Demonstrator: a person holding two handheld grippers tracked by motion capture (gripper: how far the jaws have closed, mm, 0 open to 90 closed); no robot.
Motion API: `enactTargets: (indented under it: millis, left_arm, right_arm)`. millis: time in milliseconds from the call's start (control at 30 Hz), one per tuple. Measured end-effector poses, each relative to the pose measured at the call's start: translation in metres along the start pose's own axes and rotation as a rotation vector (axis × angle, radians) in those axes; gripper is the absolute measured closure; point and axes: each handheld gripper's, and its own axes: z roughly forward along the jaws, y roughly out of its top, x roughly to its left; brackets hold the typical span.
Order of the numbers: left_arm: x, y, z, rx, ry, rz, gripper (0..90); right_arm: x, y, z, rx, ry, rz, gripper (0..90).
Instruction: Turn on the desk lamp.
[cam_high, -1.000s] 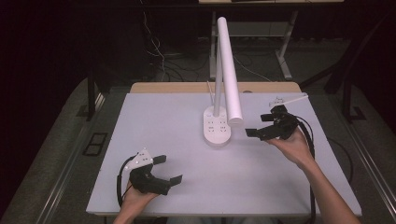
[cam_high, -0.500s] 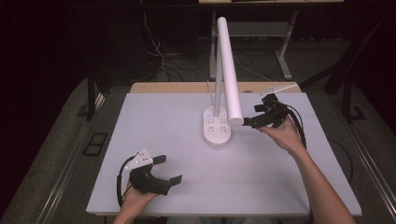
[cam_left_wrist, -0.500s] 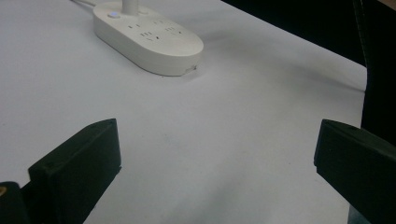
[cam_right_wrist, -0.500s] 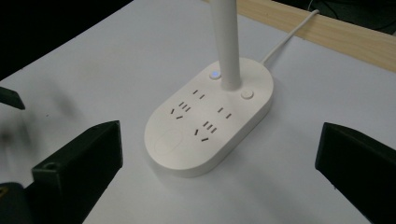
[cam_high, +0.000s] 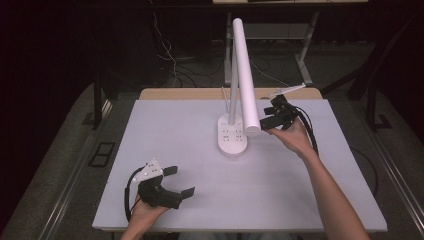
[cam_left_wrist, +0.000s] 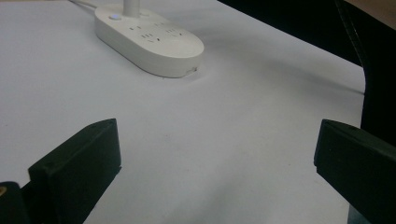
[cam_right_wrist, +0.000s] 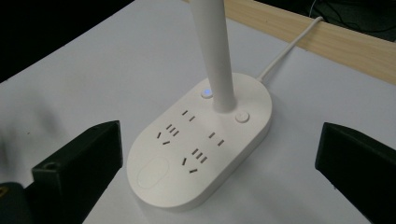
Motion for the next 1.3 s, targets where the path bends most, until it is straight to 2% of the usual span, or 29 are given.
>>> enactTargets:
  millis: [333,600,700,733,800,1033,1133,1300]
  left_arm:
    - [0.0,0.0,0.0,-0.001,-0.004,0.001,0.0]
    - [0.0,0.0,0.0,0.001,-0.007,0.0,0.0]
    - [0.0,0.0,0.0,-0.001,-0.008,0.001,0.0]
    - [0.0,0.0,0.0,-0.002,-0.008,0.002,0.0]
    - [0.0,0.0,0.0,-0.004,-0.009,0.0,0.0]
    - [0.0,0.0,0.0,-0.004,-0.011,0.0,0.0]
    - [0.0,0.0,0.0,0.0,-0.013,0.003,0.0]
    - [0.0,0.0,0.0,0.0,-0.013,0.003,0.0]
  right_arm:
    - [-0.007,0.009,0.019,-0.009,0.005,0.031,0.5]
    - [-0.012,0.013,0.032,-0.011,-0.018,0.042,1.1]
    - [-0.014,0.014,0.037,-0.017,-0.044,0.024,10.7]
    - [-0.014,0.014,0.039,-0.022,-0.049,0.021,16.6]
    - [-0.016,0.014,0.041,-0.025,-0.061,0.019,18.6]
    - [-0.021,0.011,0.049,-0.035,-0.062,0.048,28.4]
    - [-0.024,0.01,0.055,-0.03,-0.062,0.041,33.7]
    - [-0.025,0.008,0.06,-0.039,-0.069,0.054,54.0]
